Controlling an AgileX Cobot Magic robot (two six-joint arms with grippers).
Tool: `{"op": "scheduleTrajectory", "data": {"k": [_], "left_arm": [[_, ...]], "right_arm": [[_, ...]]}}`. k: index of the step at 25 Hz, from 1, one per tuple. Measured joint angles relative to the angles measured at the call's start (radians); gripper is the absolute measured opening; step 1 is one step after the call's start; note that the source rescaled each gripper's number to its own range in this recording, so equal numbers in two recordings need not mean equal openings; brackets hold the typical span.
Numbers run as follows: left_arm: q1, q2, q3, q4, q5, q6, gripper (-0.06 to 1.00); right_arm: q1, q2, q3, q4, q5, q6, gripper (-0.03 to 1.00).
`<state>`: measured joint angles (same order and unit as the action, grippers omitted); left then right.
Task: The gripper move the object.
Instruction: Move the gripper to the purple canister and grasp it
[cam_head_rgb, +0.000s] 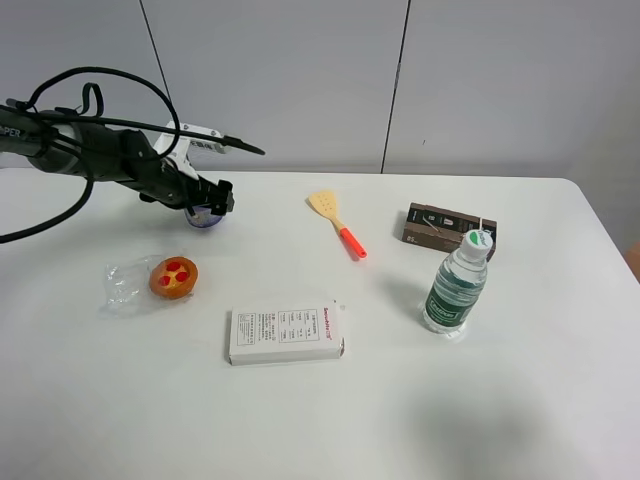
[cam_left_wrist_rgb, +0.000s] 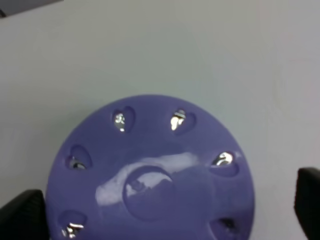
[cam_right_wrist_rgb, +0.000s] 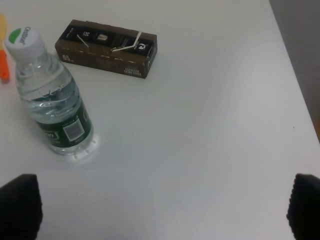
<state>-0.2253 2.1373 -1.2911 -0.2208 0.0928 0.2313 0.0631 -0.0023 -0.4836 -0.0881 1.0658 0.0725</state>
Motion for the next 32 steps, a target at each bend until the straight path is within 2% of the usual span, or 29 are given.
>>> {"op": "scheduleTrajectory", "data": {"k": [32], "left_arm": [[0.011, 0.067, 0.0, 0.002, -0.163, 0.002, 1.0]], "right_arm": [[0.0, 0.0, 0.0, 0.0, 0.0, 0.0, 1.0]]}}
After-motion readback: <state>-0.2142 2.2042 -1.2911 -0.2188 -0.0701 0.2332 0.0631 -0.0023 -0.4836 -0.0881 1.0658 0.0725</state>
